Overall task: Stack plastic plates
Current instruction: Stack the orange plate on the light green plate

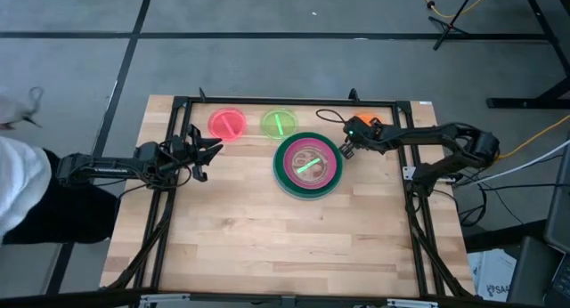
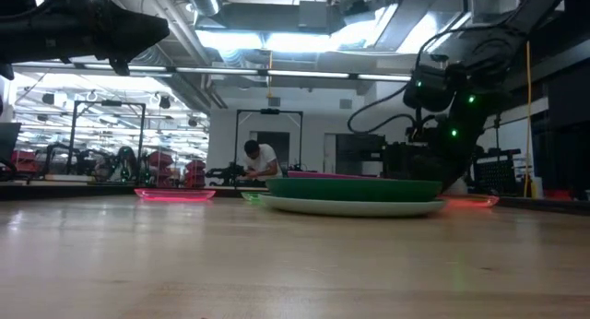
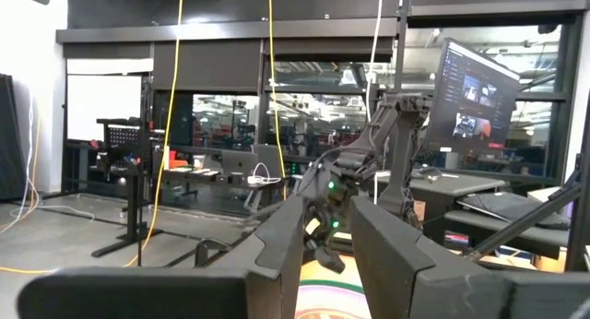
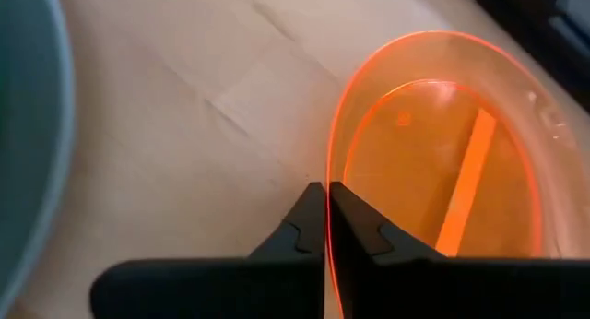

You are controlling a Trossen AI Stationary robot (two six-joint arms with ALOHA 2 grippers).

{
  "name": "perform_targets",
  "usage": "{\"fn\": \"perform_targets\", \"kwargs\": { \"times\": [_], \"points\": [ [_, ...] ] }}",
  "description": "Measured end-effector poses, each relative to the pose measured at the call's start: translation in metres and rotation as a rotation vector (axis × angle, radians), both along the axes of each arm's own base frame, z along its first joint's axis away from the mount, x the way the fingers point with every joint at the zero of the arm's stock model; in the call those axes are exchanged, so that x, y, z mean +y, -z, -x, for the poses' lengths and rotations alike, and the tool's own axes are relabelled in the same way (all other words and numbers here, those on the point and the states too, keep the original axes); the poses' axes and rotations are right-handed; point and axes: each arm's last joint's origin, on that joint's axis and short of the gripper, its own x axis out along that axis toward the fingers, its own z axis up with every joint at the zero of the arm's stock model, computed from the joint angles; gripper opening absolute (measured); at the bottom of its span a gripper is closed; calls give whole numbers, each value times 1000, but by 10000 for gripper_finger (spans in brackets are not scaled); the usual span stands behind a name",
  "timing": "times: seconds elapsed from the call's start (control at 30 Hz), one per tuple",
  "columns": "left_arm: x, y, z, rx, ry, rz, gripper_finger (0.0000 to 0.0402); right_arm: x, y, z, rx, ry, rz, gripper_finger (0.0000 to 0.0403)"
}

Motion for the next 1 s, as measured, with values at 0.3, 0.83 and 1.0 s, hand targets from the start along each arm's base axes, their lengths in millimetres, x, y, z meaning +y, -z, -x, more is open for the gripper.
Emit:
{"fn": "perform_targets", "kwargs": {
  "times": [0.3, 0.83, 1.0],
  "points": [
    [0, 0, 0, 0, 1, 1, 86, 13, -30, 0, -136, -66, 45, 1],
    [0, 0, 0, -1, 1, 4, 86, 70, -48, -34, -311, -345, 138, 1],
    [0, 0, 0, -1, 2, 4, 86, 88, -53, -42, -367, -452, 169, 1]
  ]
}}
